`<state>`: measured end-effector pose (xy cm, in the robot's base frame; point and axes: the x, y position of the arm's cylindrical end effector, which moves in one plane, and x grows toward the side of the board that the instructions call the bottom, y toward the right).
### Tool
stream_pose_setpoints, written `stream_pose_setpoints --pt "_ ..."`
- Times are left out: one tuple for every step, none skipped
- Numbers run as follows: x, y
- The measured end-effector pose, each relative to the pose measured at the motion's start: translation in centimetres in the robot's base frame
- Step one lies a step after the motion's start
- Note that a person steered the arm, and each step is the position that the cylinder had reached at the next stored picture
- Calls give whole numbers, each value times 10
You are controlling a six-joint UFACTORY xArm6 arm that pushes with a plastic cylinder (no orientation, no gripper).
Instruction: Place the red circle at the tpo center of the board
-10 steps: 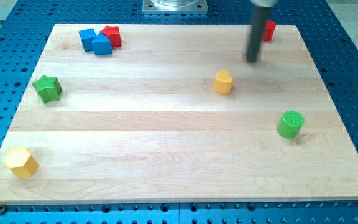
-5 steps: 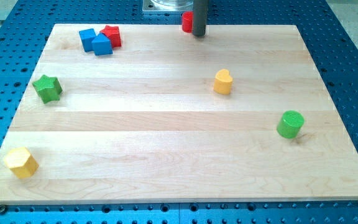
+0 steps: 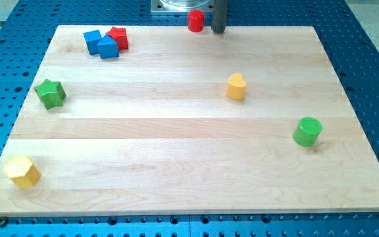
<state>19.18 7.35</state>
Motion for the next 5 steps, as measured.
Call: stream_pose_setpoints --pt "2 -13" --pt "16 -21" --pt "90 13" --pt "141 20" --pt "218 26"
